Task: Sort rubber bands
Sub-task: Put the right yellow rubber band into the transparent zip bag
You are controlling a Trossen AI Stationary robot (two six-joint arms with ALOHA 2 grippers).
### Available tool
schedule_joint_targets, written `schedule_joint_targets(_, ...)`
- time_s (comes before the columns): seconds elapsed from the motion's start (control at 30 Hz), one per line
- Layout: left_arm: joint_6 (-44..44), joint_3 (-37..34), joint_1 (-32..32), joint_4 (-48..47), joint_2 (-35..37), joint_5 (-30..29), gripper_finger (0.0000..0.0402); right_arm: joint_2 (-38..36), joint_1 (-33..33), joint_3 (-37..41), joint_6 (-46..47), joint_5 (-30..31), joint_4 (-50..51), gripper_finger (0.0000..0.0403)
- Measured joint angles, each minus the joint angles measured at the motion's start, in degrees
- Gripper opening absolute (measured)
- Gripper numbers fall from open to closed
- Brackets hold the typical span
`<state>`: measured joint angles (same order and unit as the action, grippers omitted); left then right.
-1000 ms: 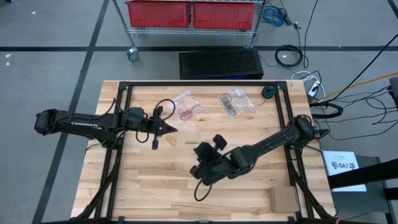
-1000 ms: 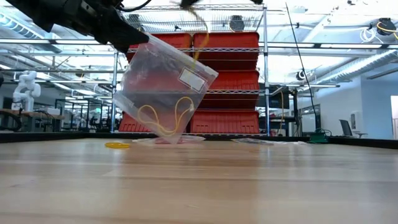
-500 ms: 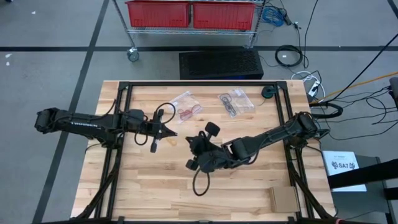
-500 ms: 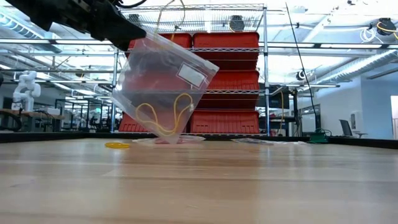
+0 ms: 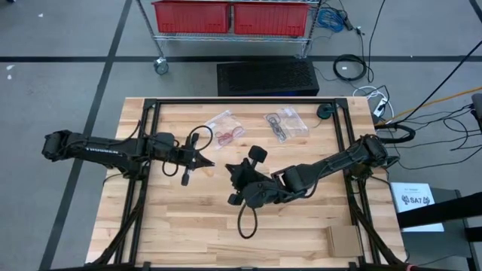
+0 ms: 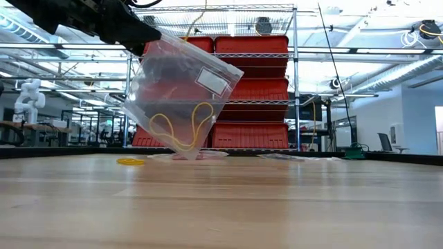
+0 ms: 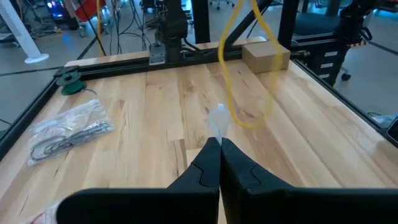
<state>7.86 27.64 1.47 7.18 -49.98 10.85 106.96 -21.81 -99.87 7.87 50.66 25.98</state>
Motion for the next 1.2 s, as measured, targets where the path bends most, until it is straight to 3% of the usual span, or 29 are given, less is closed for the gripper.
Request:
schedule_joint_targets(0.27,-0.1,0.0,0.0,0.1,0.0,5.1,0.0001,-0.5,-0.4,0.0,-7.0,-3.7,-1.2,0.0)
schedule_joint_targets(0.57,-1.5,0.0,0.0,1.4,0.0,8.6,0.0001,-0.5,-0.4,0.0,-7.7,-7.6,-1.4,0.0)
schedule_joint_targets(1.0,-1.6,0.0,0.0,1.8,0.0,9.0,0.0001,0.7,-0.2,0.0,-8.5,-19.8,-3.8,0.0)
schedule_joint_targets(1.2,-1.6,0.0,-0.1,1.8,0.0,9.3,0.0001,2.0,0.4,0.0,-6.7,-22.4,-1.9,0.0)
